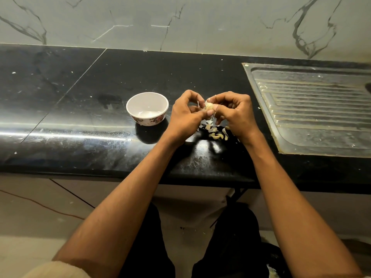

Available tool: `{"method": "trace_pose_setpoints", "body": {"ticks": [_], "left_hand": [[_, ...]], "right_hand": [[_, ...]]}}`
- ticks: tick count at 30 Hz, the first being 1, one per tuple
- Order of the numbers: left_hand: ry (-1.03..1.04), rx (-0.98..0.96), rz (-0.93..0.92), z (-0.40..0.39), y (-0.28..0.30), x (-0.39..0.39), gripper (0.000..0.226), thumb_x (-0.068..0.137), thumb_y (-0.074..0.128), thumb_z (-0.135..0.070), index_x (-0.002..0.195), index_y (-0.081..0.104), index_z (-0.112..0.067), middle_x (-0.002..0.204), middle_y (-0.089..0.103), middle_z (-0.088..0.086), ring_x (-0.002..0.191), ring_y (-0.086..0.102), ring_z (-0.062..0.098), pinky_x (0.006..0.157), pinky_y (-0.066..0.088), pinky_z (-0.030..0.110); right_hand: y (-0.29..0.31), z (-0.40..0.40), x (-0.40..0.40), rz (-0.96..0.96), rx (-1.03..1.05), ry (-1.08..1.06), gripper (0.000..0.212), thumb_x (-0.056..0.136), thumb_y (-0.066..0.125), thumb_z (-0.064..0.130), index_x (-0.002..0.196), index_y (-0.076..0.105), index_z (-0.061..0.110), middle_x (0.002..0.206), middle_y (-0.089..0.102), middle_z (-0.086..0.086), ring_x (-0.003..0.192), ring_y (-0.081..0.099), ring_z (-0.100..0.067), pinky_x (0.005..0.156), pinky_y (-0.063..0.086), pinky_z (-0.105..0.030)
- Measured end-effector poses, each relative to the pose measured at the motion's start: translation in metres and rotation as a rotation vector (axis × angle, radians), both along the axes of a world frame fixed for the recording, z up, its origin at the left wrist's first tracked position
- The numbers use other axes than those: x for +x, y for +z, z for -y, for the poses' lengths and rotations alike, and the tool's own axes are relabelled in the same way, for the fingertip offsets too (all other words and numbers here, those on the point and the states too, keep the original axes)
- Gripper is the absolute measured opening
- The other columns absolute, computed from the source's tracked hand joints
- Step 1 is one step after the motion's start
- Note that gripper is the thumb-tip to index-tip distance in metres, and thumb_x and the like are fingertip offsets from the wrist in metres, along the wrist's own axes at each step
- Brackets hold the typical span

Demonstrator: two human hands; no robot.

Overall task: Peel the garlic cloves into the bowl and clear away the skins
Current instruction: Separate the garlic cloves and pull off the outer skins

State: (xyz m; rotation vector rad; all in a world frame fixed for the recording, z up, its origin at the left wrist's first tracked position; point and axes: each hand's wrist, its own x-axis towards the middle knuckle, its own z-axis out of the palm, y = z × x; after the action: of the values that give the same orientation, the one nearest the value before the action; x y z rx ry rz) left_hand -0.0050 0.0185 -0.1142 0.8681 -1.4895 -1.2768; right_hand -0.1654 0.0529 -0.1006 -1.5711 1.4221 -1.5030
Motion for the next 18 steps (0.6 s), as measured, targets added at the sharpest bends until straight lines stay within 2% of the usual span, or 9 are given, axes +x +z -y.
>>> {"method": "trace_pose_setpoints", "body": {"ticks": [2,4,8,14,18], "left_hand": [[0.024,-0.002,-0.01,-0.0007,0.0021,-0.0007,0.022,0.083,0.079,0.002,0.092,0.063,-0.009,0.083,0.071,0.009,0.077,0.072,0.024,0.081,0.061,0.042],[0.021,-0.003,-0.033,-0.0011,0.0034,-0.0003,0.016,0.085,0.078,0.003,0.093,0.067,-0.006,0.089,0.074,0.017,0.079,0.073,0.022,0.08,0.061,0.036],[0.021,0.004,-0.049,-0.002,0.0042,0.0005,0.016,0.087,0.073,0.007,0.103,0.07,0.003,0.097,0.076,0.021,0.089,0.076,0.027,0.087,0.062,0.037],[0.049,0.003,-0.062,-0.0025,0.0035,0.001,0.019,0.086,0.075,0.006,0.104,0.071,0.004,0.101,0.076,0.017,0.092,0.075,0.02,0.087,0.06,0.03],[0.05,-0.02,-0.051,-0.003,0.0035,0.0016,0.015,0.086,0.074,0.006,0.101,0.074,0.001,0.097,0.078,0.014,0.09,0.076,0.02,0.087,0.06,0.03]], "right_hand": [[0.0016,-0.0014,-0.0008,0.033,0.001,0.009,0.015,0.082,0.077,0.016,0.093,0.078,0.005,0.088,0.075,-0.017,0.062,0.068,-0.029,0.053,0.054,-0.033],[0.0015,-0.0019,-0.001,0.036,0.007,0.004,0.016,0.085,0.079,0.015,0.094,0.076,0.002,0.083,0.074,-0.019,0.057,0.067,-0.026,0.052,0.053,-0.031],[0.0002,-0.0015,0.0002,0.05,0.032,-0.011,0.017,0.086,0.083,0.012,0.094,0.074,0.001,0.082,0.075,-0.018,0.055,0.068,-0.023,0.051,0.055,-0.03],[-0.0008,-0.0013,0.001,0.069,0.038,-0.057,0.016,0.083,0.083,0.002,0.091,0.069,-0.003,0.086,0.074,-0.014,0.069,0.076,-0.029,0.057,0.061,-0.036],[0.0007,-0.0039,0.0015,0.066,0.033,-0.051,0.016,0.084,0.082,-0.001,0.09,0.068,-0.006,0.086,0.074,-0.018,0.063,0.075,-0.024,0.053,0.058,-0.029]]}}
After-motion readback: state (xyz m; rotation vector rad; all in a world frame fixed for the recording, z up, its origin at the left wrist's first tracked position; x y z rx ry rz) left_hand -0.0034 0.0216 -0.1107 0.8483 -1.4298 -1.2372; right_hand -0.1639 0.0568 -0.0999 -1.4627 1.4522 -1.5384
